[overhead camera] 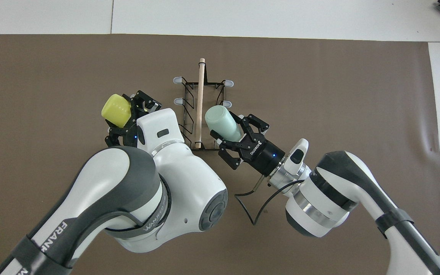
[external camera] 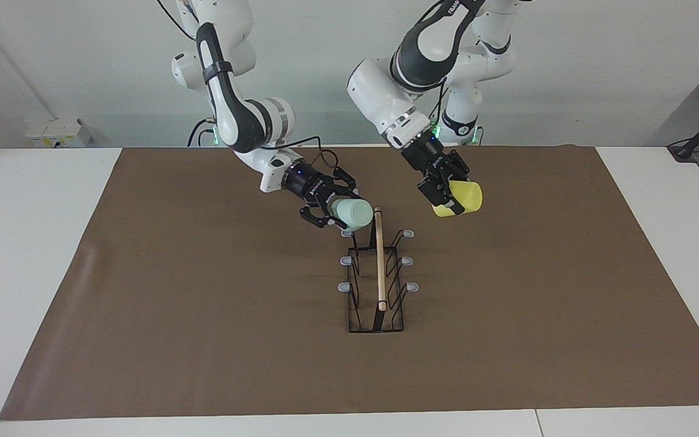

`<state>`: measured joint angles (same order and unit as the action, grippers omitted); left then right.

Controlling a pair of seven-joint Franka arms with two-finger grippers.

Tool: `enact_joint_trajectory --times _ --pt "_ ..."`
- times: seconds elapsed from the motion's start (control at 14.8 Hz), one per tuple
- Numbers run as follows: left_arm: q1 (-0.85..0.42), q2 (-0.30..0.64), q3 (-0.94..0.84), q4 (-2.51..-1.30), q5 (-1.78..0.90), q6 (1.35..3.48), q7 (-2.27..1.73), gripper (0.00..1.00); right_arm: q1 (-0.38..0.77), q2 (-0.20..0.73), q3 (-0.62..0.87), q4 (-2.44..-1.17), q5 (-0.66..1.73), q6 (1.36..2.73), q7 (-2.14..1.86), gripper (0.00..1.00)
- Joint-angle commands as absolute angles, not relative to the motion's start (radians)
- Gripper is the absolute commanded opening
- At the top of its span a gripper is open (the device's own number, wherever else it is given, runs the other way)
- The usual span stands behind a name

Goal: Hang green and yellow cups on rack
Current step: 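Carry both cups to the rack pegs with both grippers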

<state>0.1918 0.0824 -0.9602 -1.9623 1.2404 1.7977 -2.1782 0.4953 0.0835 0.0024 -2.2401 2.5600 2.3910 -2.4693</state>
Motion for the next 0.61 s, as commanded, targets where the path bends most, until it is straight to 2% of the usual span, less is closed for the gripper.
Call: enact_joint_trajectory --times 0.0,0.54 --pt "0.146 0.161 -0.957 -1.965 1.36 1.72 -2.258 0.0 0.502 0.097 0.006 -2.221 2.637 2.422 -2.525 0.0" --pt "0.048 0.345 -0.96 -1.953 1.532 1.523 -2.355 0.0 0.511 0.103 0.006 -2.215 2.637 2.433 -2.554 0.0"
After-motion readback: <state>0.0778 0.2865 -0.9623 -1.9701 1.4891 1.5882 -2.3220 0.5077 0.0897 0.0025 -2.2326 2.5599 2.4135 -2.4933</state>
